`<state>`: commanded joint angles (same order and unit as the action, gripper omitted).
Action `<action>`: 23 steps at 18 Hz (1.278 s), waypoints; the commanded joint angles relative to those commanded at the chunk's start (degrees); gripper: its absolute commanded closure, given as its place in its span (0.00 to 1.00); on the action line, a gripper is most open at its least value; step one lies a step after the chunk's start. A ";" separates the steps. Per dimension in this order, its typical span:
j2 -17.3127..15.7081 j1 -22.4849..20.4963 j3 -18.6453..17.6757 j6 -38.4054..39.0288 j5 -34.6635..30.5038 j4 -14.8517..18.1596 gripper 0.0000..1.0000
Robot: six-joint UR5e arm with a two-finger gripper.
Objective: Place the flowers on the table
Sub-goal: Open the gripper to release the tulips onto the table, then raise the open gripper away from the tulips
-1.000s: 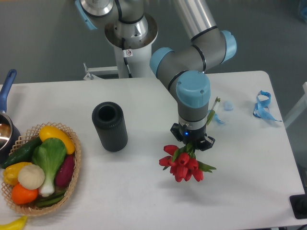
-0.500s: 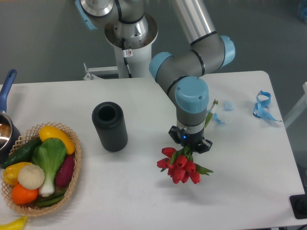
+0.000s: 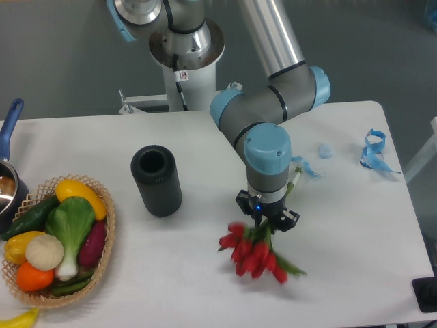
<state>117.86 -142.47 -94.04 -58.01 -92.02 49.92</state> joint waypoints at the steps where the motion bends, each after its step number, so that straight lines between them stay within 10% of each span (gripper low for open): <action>1: 0.09 0.00 0.00 0.00 0.00 0.00 0.00; 23: -6.42 -1.06 -3.78 -0.62 -0.09 -0.79 0.00</action>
<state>111.44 -143.53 -97.82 -58.62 -92.11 49.13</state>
